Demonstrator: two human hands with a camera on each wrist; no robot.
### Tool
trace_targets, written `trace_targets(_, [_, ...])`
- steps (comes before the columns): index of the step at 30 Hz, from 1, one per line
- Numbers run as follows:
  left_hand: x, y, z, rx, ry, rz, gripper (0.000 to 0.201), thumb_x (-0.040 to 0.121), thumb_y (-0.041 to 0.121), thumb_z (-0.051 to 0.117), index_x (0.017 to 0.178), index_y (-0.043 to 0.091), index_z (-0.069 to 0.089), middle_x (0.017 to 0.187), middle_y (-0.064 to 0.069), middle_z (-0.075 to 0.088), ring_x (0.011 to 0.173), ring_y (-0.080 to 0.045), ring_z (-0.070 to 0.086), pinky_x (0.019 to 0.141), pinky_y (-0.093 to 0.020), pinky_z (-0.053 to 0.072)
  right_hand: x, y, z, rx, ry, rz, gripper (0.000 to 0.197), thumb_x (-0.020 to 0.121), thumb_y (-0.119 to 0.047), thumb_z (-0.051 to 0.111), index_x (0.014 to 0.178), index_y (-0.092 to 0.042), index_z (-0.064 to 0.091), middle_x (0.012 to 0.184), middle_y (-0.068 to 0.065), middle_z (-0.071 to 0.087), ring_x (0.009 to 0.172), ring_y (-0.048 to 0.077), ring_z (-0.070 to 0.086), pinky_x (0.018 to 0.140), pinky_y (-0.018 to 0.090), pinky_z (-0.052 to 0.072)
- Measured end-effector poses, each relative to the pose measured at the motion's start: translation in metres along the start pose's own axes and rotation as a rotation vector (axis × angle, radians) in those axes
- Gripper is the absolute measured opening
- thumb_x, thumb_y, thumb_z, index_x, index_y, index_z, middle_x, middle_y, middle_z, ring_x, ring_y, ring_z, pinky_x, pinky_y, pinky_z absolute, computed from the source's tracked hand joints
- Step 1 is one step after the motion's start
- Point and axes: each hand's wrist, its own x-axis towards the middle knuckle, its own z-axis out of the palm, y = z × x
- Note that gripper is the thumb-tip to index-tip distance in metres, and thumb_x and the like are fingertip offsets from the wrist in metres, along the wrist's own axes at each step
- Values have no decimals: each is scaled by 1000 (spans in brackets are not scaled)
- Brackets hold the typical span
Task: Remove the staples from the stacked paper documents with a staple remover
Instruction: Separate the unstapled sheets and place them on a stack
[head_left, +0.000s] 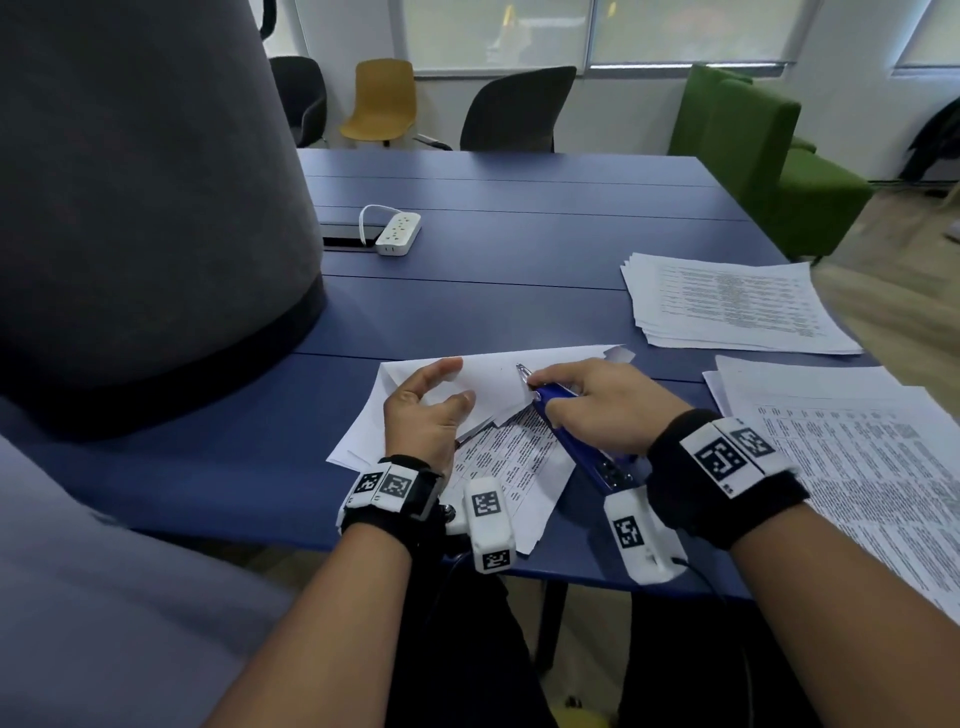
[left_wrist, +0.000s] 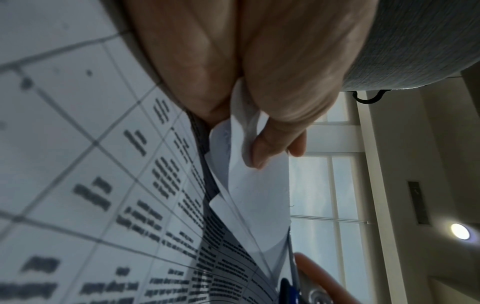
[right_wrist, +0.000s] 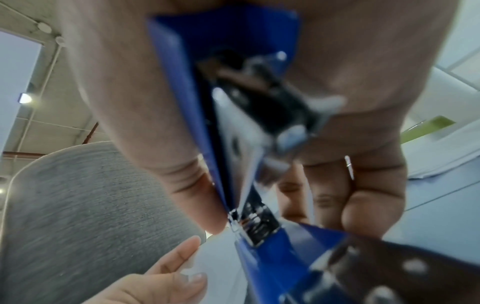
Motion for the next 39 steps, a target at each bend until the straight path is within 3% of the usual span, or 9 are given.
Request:
trace_targets(3, [-1,0,0,9,-8,24,44,78,-16,72,95,24,81,112,4,71,111,-43,69,99,-63,53,3,-3,-3,13,7,4,40,91,-25,56,127,-39,65,100,-8,63,83,8,61,70,18,47])
trace_targets(9, [1,-1,-1,23,-15,54,45,77,-16,73,93,25,81,107,9,72,111,-41,69,100,-60,54,2,-5,-7,-14,-35,17,39,88,-25,56,121,-43,67,102,-4,67,83,11,63,66,18,48])
trace_targets(16, [2,-4,-2,30,-16,65,42,73,-9,74,96,26,81,114,4,71,111,-41,69,100,-60,54,2,-7,-7,-27,-39,9,37,88,-22,55,116,-41,70,97,-9,68,93,13,63,82,22,51])
trace_targets(23, [3,-5,-1,48,-19,70,45,76,-15,73,92,27,81,113,4,71,111,-39,69,101,-57,54,6,0,-5,4,-48,-4,38,89,-23,57,122,-40,67,73,-18,57,64,2,57,56,14,41])
trace_targets(28, [2,-4,0,63,-15,71,47,77,-16,71,90,29,81,108,7,72,103,-33,72,99,-56,55,9,4,-7,121,-76,39,36,88,-14,56,110,-36,74,67,-14,67,71,8,63,73,19,51])
trace_targets(32, [2,-4,0,54,-24,63,44,76,-14,72,93,26,80,112,6,72,107,-40,71,97,-60,55,12,4,-9,275,-94,65,36,88,-8,59,112,-30,75,83,-8,69,69,11,63,74,24,56])
trace_targets(34, [1,-4,0,49,-17,53,43,76,-12,73,94,27,80,113,6,72,109,-42,69,96,-62,55,14,5,-7,273,-67,41,36,88,-8,59,111,-29,75,77,-9,68,68,10,61,72,20,54])
trace_targets(36, [1,-3,0,48,-27,49,43,75,-11,73,95,26,80,115,5,72,108,-40,70,96,-62,55,13,6,-4,145,-35,-21,36,89,-12,57,115,-33,71,75,-12,64,75,9,59,69,15,46])
trace_targets(39, [1,-2,0,49,-24,41,44,76,-13,72,93,27,80,114,4,71,104,-36,72,96,-61,55,9,6,-1,-131,1,-96,38,91,-23,57,125,-39,66,102,-9,65,98,13,51,85,17,40])
